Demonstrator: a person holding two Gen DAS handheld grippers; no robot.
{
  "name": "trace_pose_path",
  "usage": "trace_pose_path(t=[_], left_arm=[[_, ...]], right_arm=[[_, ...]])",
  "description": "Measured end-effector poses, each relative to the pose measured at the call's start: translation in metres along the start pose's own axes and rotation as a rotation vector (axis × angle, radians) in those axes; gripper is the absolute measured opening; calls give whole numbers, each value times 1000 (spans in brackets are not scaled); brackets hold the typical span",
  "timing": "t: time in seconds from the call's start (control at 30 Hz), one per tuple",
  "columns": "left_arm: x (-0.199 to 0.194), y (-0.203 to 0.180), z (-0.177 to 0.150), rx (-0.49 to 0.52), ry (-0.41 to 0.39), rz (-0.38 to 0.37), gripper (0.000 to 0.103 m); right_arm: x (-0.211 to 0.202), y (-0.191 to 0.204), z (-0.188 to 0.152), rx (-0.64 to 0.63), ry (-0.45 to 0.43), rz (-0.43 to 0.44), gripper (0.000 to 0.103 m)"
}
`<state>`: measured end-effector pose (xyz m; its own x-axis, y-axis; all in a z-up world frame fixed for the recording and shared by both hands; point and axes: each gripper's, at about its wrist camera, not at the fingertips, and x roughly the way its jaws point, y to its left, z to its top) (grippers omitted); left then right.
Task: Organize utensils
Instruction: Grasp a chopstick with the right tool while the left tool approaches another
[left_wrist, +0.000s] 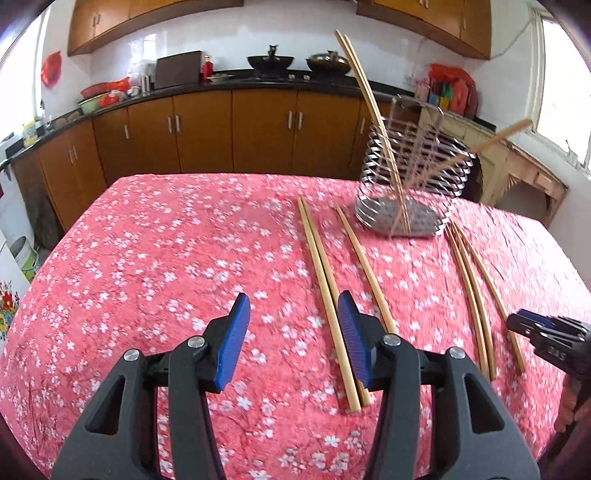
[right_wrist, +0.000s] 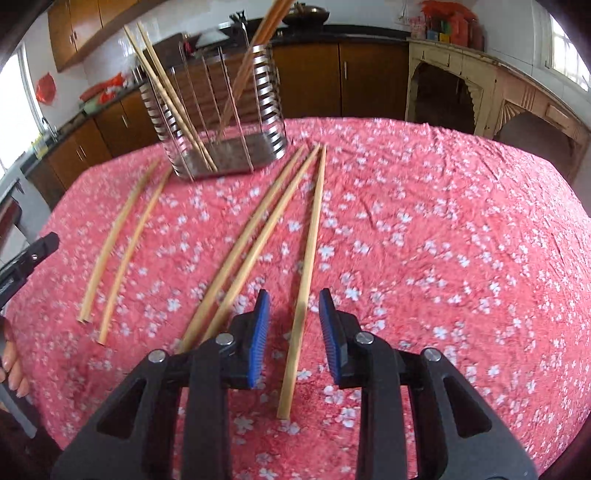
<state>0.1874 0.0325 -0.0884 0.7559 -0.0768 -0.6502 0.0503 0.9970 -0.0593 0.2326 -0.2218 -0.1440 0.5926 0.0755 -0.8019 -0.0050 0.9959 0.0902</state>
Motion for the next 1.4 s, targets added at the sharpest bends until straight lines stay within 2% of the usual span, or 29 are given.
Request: trace_pose_path(t=[0.03,0.07,0.13,0.23,0.33,0.6,0.77,0.83,0.9,1.07,1.2,1.27,1.4], left_arm=[[1,-2,-4,9,7,0,50],[3,-4,-5,19,16,0,50],[10,-10,-6,33,35,9,50],[19,-12,-8,40,69,13,49],[28,-12,-12,42,104,3,44],[42,-14,-15,46,162,-16,38],[47,-18,-15,80,174,26,35],[47,-14,-12,73,173,41,28],[49,-5,-6,57,171,64,26],[56,25,5,12,170,128,26],[58,40,10,-5,170,125,27],[59,42,9,-7,170,118,27],[65,41,12,17,175,117,35]], right_arm=[[2,0,1,0,3,-9,25],[2,1,1,-12,-10,-30,15],[5,-3,5,-9,-11,-66,8],[8,-25,14,65,-13,-113,8],[7,-46,17,130,-10,-108,8],[9,-49,15,116,-17,-116,8],[12,-49,20,114,-17,-117,8],[14,-48,21,107,-20,-133,8],[16,-56,26,123,-26,-152,8],[22,-86,37,177,-46,-230,8],[23,-107,39,208,-70,-293,8],[22,-114,39,224,-76,-275,8],[24,-117,39,223,-77,-274,8]])
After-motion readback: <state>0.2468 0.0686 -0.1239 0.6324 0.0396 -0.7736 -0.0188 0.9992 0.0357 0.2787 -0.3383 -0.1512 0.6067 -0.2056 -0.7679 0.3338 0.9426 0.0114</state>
